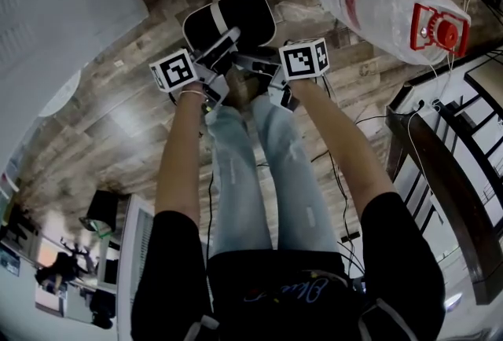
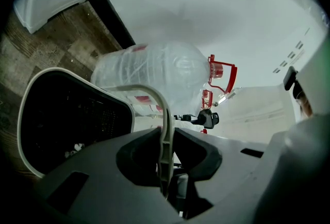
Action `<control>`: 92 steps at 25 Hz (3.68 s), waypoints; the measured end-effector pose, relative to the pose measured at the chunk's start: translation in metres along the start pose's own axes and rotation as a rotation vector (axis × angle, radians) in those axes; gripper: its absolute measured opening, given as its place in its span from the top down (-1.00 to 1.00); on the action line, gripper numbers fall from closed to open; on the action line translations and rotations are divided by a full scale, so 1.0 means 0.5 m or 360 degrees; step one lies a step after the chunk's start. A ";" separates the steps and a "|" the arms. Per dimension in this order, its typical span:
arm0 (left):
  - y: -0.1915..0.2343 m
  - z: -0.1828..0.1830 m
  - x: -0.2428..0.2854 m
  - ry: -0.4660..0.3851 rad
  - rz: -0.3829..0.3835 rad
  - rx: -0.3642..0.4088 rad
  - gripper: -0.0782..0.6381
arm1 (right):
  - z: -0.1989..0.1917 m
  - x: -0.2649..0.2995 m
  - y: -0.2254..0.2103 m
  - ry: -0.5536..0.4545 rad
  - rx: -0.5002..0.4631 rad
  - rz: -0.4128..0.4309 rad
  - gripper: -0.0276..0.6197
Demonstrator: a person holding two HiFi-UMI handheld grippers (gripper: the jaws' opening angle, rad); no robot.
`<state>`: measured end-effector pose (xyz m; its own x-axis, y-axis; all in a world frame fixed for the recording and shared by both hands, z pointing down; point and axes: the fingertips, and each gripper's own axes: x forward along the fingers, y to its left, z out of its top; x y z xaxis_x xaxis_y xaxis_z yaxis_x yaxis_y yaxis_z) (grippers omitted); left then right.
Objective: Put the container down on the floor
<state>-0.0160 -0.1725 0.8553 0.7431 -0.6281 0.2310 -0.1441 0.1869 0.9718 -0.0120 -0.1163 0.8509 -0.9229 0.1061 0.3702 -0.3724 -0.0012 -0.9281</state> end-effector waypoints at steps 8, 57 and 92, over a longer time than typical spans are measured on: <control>0.011 -0.009 0.013 0.0006 -0.0012 -0.0015 0.61 | -0.002 -0.008 -0.017 -0.0006 0.0019 -0.0039 0.70; 0.122 -0.016 -0.183 -0.0045 0.0927 0.0360 0.07 | -0.033 -0.019 0.010 0.0067 -0.0102 -0.0214 0.66; -0.334 -0.065 -0.286 -0.0056 0.0618 0.1149 0.77 | 0.011 -0.171 0.359 -0.0372 -0.0596 -0.0229 0.92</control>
<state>-0.0771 -0.0895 0.6584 0.5348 -0.6442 0.5468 -0.7808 -0.1292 0.6113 -0.0006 -0.1308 0.6531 -0.8776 -0.1483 0.4558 -0.4772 0.3610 -0.8012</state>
